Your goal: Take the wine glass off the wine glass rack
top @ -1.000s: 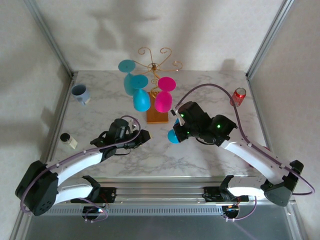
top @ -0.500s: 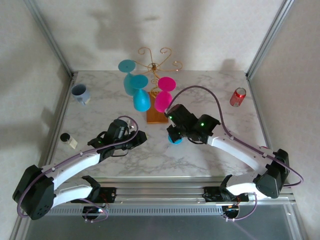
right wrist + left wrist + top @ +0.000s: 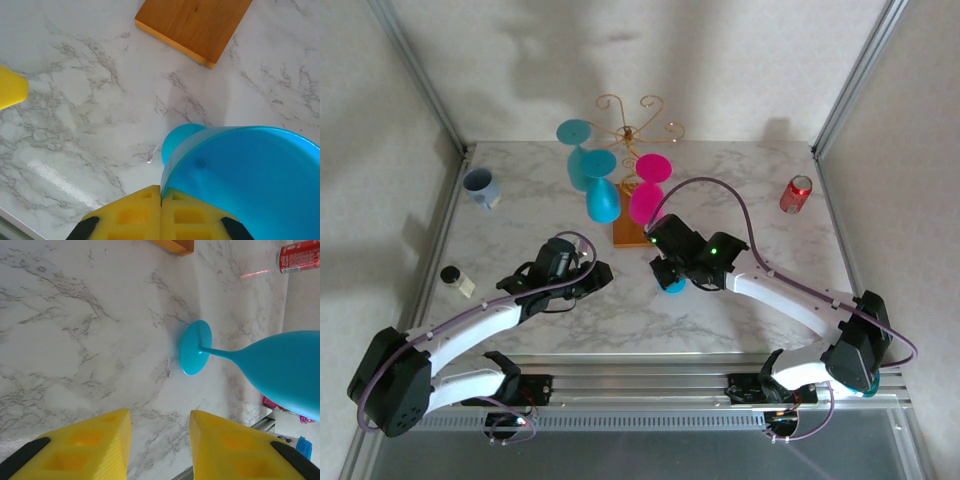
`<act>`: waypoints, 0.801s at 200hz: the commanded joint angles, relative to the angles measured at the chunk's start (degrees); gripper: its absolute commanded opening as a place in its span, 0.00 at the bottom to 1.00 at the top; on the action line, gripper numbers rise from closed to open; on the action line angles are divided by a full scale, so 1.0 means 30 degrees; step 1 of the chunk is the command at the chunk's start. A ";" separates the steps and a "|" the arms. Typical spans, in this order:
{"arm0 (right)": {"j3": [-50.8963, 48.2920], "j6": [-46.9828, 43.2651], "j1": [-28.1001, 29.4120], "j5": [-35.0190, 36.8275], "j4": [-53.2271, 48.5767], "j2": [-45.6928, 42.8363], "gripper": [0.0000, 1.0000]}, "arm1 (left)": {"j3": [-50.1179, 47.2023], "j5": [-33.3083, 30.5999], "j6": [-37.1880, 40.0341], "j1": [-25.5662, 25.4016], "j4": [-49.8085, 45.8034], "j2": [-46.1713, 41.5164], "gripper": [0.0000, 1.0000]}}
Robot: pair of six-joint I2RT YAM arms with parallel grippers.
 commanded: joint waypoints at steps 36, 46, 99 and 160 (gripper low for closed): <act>-0.0307 -0.0040 0.0336 0.0500 0.0189 0.0202 0.00 | 0.0017 0.0112 0.0361 0.0227 0.0371 0.0330 0.35; -0.0306 -0.0040 0.0352 0.0491 0.0199 0.0245 0.00 | 0.0017 0.0107 0.0361 0.0225 0.0389 0.0330 0.35; -0.0304 -0.0148 0.0348 0.0942 0.0250 0.0230 0.00 | 0.0019 0.0118 0.0323 0.0225 0.0449 0.0386 0.35; -0.0232 -0.0326 0.0353 0.0539 0.0352 0.0788 0.00 | 0.0020 0.0186 0.0299 0.0225 0.0571 0.0536 0.35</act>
